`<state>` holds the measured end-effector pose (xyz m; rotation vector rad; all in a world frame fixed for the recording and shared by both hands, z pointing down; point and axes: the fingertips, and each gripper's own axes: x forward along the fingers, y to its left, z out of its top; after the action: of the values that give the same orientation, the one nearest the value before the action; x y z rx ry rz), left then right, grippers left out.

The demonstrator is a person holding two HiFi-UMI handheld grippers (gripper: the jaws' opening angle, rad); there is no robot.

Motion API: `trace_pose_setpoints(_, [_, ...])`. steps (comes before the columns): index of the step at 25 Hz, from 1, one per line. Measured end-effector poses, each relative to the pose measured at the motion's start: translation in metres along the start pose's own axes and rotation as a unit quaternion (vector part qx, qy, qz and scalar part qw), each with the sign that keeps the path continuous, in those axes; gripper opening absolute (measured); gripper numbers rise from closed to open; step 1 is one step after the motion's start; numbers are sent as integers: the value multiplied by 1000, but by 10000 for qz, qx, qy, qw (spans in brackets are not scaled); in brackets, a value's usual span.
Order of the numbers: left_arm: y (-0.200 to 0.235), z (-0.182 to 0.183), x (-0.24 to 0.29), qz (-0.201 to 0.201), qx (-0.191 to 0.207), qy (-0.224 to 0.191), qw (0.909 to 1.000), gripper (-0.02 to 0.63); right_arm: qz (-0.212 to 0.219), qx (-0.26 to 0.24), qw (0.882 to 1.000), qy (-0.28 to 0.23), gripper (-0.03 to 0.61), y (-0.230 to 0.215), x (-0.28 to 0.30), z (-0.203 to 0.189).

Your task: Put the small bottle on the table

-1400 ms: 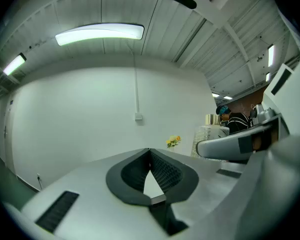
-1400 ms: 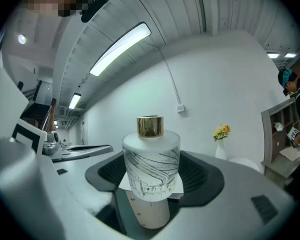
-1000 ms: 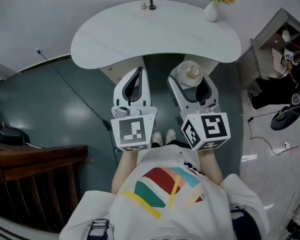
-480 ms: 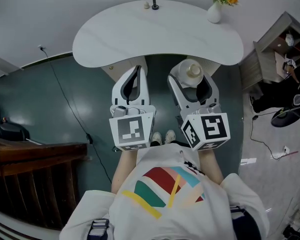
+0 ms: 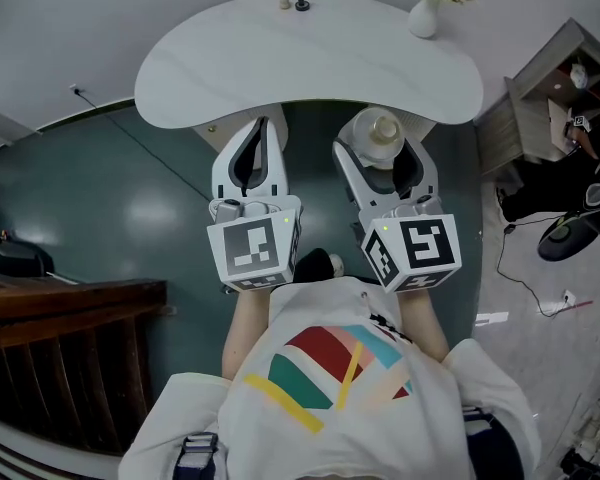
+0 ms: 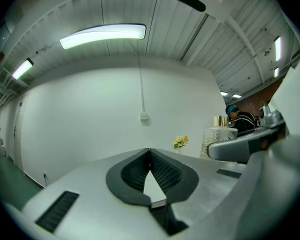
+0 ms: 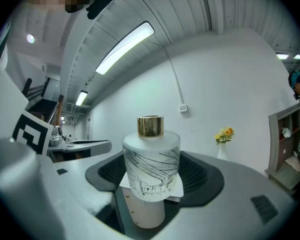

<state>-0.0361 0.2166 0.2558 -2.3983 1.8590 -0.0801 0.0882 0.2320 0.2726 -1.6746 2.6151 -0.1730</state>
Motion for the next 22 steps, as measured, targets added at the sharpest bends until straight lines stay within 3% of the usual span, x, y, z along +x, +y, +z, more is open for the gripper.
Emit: trace_pose_setpoints(22, [22, -5, 35, 208, -67, -163, 9996, 17, 169, -106, 9997, -168, 324, -12, 41, 4])
